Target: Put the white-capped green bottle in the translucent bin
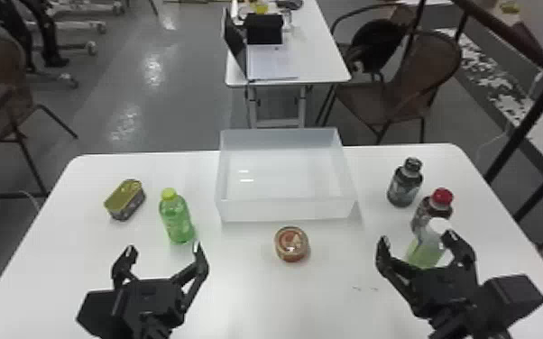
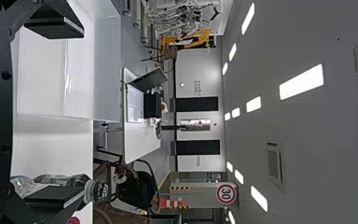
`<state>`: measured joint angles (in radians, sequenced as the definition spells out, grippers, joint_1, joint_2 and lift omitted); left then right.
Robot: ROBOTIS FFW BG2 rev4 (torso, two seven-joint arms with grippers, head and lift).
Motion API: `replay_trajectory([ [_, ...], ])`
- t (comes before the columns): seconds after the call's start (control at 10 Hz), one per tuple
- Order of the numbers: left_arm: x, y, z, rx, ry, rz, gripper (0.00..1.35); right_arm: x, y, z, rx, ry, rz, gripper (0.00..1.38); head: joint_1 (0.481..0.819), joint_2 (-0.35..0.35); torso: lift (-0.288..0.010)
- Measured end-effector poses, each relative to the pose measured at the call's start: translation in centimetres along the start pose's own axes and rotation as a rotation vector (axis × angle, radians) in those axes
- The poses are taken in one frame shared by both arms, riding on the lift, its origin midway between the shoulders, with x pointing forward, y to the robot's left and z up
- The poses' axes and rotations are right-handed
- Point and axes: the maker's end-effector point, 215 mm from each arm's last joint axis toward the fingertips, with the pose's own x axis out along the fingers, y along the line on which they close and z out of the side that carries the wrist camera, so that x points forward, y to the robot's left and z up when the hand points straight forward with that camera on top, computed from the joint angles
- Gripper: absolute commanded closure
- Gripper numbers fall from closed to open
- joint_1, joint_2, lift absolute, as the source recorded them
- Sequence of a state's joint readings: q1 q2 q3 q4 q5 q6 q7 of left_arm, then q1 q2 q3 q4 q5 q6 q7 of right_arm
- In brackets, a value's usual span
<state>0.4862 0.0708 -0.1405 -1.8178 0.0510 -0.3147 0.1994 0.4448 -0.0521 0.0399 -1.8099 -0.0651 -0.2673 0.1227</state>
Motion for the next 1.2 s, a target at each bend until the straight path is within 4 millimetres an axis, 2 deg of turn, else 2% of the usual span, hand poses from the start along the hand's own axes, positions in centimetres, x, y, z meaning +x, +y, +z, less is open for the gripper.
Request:
replay_trajectory([
  [0.7, 0.2, -0.1, -0.2, 0.003, 0.007, -0.003, 0.15, 0.0, -0.2, 0.1, 0.006, -0.006, -0.008, 0.11, 0.695, 0.016, -0.044],
  [0.9, 0.2, -0.1, -0.2, 0.005, 0.006, -0.003, 0.15, -0.8, -2.4, 0.4, 0.000, -0.024, -0.124, 0.11, 0.695, -0.009, -0.044],
  [1.0, 0.1, 0.0, -0.2, 0.005, 0.006, -0.002, 0.15, -2.4, -4.3, 0.0, 0.011, -0.029, -0.235, 0.11, 0.695, -0.037, -0.044],
  [1.2, 0.1, 0.1, -0.1, 0.004, 0.004, 0.001, 0.15, -4.5, -6.1, -2.9, 0.060, 0.001, -0.318, 0.11, 0.695, -0.063, -0.044],
])
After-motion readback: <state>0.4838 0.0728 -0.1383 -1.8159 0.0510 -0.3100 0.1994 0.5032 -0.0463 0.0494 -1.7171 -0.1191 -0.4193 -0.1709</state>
